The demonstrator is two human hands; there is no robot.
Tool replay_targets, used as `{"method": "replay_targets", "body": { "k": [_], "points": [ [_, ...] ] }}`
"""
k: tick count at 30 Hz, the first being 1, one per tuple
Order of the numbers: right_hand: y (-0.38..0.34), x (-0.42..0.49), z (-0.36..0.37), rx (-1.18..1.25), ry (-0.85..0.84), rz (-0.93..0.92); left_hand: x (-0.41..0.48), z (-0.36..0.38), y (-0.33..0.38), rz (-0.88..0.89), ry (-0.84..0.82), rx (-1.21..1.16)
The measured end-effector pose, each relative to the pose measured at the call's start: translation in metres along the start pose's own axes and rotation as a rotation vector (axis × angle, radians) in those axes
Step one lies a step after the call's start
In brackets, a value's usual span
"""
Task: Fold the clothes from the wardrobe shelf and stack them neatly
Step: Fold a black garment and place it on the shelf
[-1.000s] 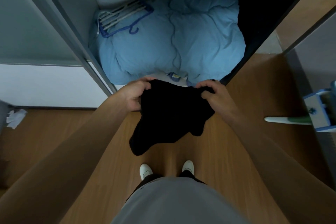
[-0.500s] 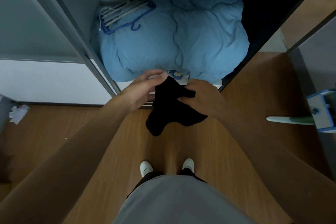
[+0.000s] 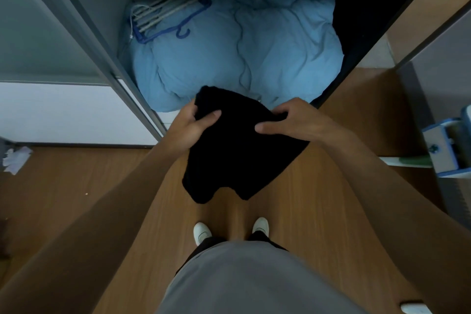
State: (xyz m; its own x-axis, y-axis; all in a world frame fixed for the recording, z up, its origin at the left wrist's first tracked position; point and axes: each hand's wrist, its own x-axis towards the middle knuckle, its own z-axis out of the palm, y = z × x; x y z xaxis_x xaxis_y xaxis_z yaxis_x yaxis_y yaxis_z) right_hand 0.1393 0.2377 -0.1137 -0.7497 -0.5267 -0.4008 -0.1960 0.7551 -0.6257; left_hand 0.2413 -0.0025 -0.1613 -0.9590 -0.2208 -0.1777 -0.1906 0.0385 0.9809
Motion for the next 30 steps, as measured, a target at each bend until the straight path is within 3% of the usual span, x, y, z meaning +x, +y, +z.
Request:
{"method": "replay_targets", "body": {
  "k": [3,7,10,13,15,17,19,22,25,27,30],
  "points": [
    [0.015,-0.003,-0.003,-0.25,-0.195,0.163,0.002,-0.01,0.0,-0.049,0.063,-0.132],
    [0.028,-0.007,-0.001,-0.143,-0.087,0.085,0.002,-0.016,0.001,-0.099,0.106,-0.128],
    [0.034,-0.012,-0.009,0.319,-0.131,0.046,0.001,-0.024,0.003,-0.18,0.181,-0.209],
    [0.042,-0.015,-0.011,1.122,-0.104,-0.058,0.003,-0.027,0.011,-0.262,0.219,-0.32],
    [0.044,-0.02,0.005,1.364,-0.117,0.006,0.005,-0.024,0.013,-0.343,0.222,-0.383],
    [0.042,-0.022,0.031,1.191,-0.132,0.155,0.006,-0.022,0.012,-0.445,0.218,-0.431],
    [0.036,-0.021,0.048,1.011,-0.154,0.166,0.005,-0.025,0.008,-0.515,0.226,-0.439],
    [0.019,-0.015,0.051,1.099,-0.001,0.132,-0.005,-0.038,-0.006,-0.534,0.06,-0.545],
    [0.014,-0.008,0.048,1.156,0.051,0.19,-0.023,-0.039,-0.029,-0.521,-0.115,-0.497],
    [0.02,-0.003,0.049,1.029,0.065,0.279,-0.025,-0.034,-0.042,-0.504,-0.058,-0.412],
    [0.03,0.003,0.054,0.77,0.082,0.379,-0.016,-0.033,-0.055,-0.491,0.178,-0.206]
  ]
}}
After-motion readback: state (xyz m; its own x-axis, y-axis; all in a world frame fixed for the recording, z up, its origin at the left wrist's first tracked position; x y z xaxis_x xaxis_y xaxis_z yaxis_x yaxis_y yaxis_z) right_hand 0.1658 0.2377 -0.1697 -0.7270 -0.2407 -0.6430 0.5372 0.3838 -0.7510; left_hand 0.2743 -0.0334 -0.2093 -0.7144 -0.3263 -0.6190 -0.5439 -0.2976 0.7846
